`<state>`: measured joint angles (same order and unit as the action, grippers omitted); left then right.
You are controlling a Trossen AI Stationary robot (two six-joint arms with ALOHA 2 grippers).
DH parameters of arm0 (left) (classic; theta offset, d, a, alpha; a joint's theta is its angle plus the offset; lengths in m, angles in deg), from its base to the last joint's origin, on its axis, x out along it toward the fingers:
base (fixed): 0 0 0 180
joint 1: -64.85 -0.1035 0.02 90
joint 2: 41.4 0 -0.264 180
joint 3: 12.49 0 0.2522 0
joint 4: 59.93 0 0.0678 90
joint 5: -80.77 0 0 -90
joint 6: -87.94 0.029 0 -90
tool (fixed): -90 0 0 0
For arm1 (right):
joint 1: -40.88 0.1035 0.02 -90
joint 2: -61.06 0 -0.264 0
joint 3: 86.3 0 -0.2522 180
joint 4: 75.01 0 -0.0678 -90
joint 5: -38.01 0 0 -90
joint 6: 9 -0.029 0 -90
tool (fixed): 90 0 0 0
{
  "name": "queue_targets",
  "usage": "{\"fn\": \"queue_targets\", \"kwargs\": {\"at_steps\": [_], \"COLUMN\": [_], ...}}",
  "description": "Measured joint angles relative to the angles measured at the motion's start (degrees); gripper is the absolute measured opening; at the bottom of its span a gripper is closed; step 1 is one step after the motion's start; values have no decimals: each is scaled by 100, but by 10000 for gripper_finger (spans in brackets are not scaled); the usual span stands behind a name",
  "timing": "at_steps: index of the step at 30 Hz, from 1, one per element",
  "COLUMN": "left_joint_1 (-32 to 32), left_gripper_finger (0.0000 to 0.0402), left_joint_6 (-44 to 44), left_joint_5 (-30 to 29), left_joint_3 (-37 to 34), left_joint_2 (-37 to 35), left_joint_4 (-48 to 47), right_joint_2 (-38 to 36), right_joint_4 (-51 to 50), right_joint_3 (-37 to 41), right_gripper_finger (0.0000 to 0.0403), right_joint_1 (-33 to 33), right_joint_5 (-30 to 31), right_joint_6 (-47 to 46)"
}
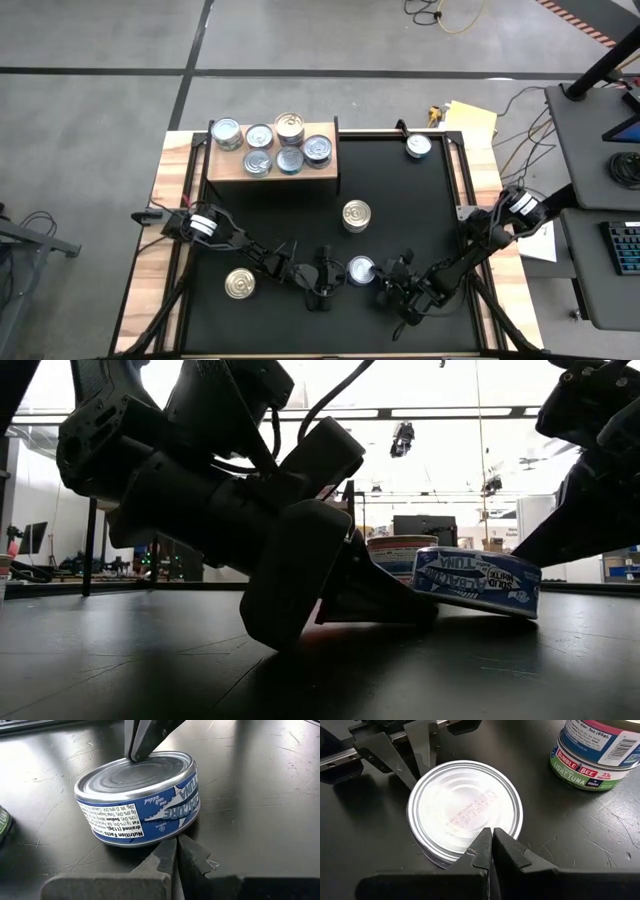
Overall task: Stack canned seafood by type on shelf
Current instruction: Stack the blue tuna can on top of the blue tuna can on the shelf
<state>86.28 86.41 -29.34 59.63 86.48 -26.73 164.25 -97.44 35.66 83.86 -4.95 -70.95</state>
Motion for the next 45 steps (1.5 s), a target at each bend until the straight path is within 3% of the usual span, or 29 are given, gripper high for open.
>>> {"fn": "queue_targets", "kwargs": {"at_steps": [14,19,37,45], "left_joint_1": [22,-7,13,13], "left_gripper_finger": [0,0,0,0], "left_joint_6": [99,110,247,355], "left_joint_5": [-34,-133,16,17], "left_joint_3": [66,97,145,195], "left_joint_2": [-205,-237,-226,-226], "left_joint_4": [80,145,106,79], "right_joint_2": [-433,-463,-659,-1360], "right_joint_4": [-37,-4,36,-333], "right_joint_3": [-28,-10,-46,-117], "right_gripper_finger": [9,9,9,13], "right_joint_1": [-11,-53,-255,-412], "right_joint_5": [75,-256,-120,-963], "right_joint_6": [343,495,247,-58]}}
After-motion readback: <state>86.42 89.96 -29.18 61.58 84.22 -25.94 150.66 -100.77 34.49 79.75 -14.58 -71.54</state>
